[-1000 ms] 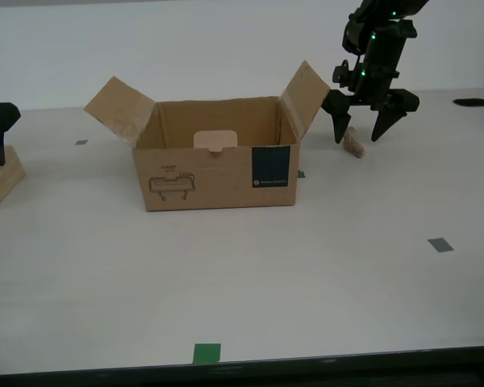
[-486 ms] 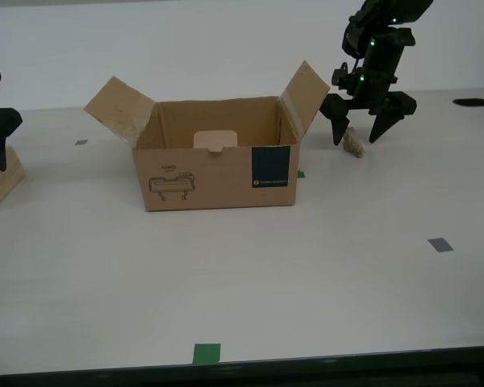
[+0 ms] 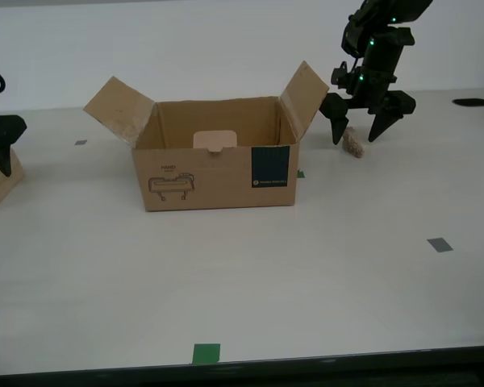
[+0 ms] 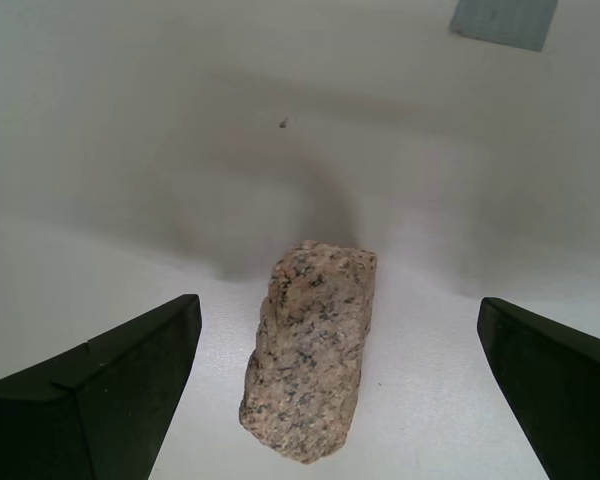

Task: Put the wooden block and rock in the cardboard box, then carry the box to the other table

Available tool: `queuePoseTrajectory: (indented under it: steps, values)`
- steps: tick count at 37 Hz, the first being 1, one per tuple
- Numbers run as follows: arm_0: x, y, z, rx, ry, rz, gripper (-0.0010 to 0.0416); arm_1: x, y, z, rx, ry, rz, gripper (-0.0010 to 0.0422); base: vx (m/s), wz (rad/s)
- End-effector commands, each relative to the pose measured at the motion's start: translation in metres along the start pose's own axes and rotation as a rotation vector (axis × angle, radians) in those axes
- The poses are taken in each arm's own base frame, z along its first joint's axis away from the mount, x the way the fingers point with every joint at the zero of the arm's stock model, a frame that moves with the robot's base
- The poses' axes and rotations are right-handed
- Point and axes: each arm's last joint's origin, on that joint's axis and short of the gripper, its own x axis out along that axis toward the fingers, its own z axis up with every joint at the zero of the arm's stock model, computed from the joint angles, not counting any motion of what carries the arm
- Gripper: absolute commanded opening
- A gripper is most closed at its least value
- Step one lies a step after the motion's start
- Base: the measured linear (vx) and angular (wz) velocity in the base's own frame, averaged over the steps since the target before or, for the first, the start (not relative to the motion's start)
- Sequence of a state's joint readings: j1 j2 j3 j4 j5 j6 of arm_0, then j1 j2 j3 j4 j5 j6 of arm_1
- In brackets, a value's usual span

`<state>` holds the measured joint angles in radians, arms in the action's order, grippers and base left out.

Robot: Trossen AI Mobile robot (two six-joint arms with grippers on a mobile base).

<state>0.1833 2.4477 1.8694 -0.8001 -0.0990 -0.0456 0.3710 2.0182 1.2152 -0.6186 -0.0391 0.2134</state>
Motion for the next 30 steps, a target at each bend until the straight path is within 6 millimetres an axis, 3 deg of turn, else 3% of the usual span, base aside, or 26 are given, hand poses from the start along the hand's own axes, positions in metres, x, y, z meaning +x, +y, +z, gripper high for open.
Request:
queuePoseTrajectory:
  steps: [1,6,19,30]
  values:
    - [0.001,0.001,-0.001,-0.002,0.007,-0.004,0.0387,0.015,-0.001,0.001,-0.013,0.037,-0.009,0.04,0.0,0.0]
    - [0.0,0.001,-0.002,-0.003,0.021,-0.003,0.0387,0.021,-0.001,0.003,-0.019,0.032,-0.008,0.04,0.0,0.0]
    - [0.0,0.001,-0.001,-0.005,0.011,-0.003,0.0387,0.008,0.002,0.022,-0.018,-0.05,0.007,0.04,0.0,0.0]
    - [0.0,0.003,0.0,-0.009,0.001,-0.003,0.0387,0.007,-0.007,0.026,0.009,-0.063,0.006,0.04,0.0,0.0]
